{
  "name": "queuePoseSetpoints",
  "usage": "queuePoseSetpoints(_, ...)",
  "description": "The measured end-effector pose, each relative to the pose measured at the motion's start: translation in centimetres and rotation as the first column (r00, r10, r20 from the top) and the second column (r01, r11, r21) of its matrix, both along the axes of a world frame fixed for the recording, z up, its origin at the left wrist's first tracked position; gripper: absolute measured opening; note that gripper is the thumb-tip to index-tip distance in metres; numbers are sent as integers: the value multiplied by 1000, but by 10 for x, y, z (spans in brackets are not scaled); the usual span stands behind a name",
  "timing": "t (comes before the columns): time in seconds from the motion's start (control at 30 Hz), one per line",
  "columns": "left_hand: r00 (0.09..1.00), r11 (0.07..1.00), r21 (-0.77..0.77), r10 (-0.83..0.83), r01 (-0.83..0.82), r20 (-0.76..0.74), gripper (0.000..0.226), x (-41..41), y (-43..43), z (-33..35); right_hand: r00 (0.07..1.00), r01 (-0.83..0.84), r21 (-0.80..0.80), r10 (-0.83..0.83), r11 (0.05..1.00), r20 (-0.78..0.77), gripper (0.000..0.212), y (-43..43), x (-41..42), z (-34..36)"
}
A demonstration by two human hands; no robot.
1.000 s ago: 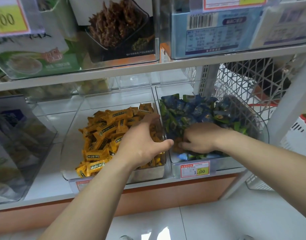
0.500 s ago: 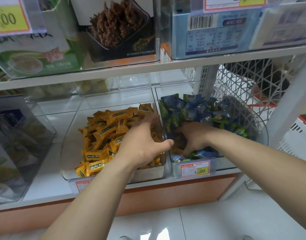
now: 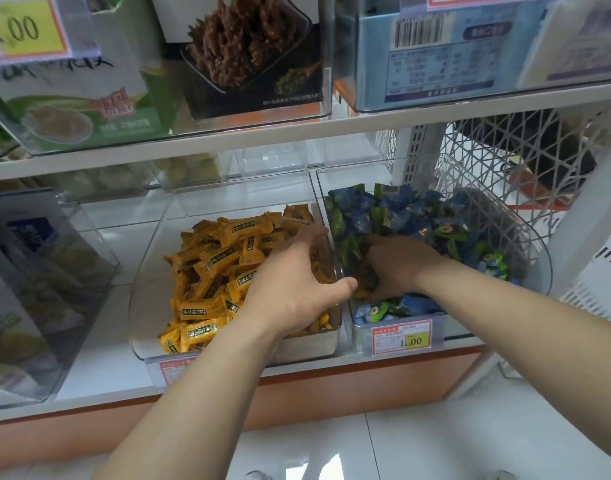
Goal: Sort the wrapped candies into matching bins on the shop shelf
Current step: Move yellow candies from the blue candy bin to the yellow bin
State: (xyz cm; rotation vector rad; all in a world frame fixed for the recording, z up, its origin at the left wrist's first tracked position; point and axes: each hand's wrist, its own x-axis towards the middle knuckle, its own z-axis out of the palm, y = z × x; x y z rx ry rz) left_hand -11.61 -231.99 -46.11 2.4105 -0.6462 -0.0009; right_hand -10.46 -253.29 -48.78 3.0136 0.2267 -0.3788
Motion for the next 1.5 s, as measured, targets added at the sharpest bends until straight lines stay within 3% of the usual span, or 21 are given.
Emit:
queuePoseSetpoints(0.1, 1000, 1000, 3, -2, 2, -6, 82, 0, 0, 0, 1000, -5, -74, 7, 997, 25, 77, -4, -2, -4)
queuePoseSetpoints(0.27, 1000, 1000, -7, 0, 0, -11, 81, 0, -1, 0, 996, 37, -164, -49, 986, -72, 94, -1, 4, -4)
queuePoseSetpoints(0.5, 1000, 1000, -17, -2, 2, -9, 79, 0, 0, 2, 991, 31, -179, -53, 983, -120, 88, 6, 18, 7)
queuePoseSetpoints(0.67, 1000, 1000, -18, -7, 7, -13, 82, 0, 0, 2, 985, -13, -229, -27, 973, -172, 99, 1, 23, 7)
queuePoseSetpoints(0.77, 1000, 1000, -10, -5, 5, -15, 82, 0, 0, 2, 990, -36, -191, 8, 981, -143, 77, 0, 25, 8)
queuePoseSetpoints(0.97, 1000, 1000, -10, 3, -4, -20, 81, 0, 0, 2, 993, 50, 136, -35, 990, -109, 39, -8, 18, -7)
queuePoseSetpoints(1.1, 1000, 999, -32, -3, 2, -25, 79, 3, -1, 1, 977, 211, 567, -156, 796, -144, 32, -20, 14, 11)
queuePoseSetpoints(1.23, 1000, 1000, -15, 4, -5, -30, 82, 5, -2, 2, 966, 245, 779, -213, 578, -146, 29, -29, 1, 35)
queuePoseSetpoints(1.33, 999, 1000, 4, 28, -28, 32, 78, 1, -10, 4, 955, 271, 836, -240, 477, -173, 37, -34, -11, 46)
queuePoseSetpoints(1.5, 948, 994, 69, 62, -87, 312, 82, -10, -36, 10, 941, 284, 920, -263, 269, -213, 35, -36, -27, 47)
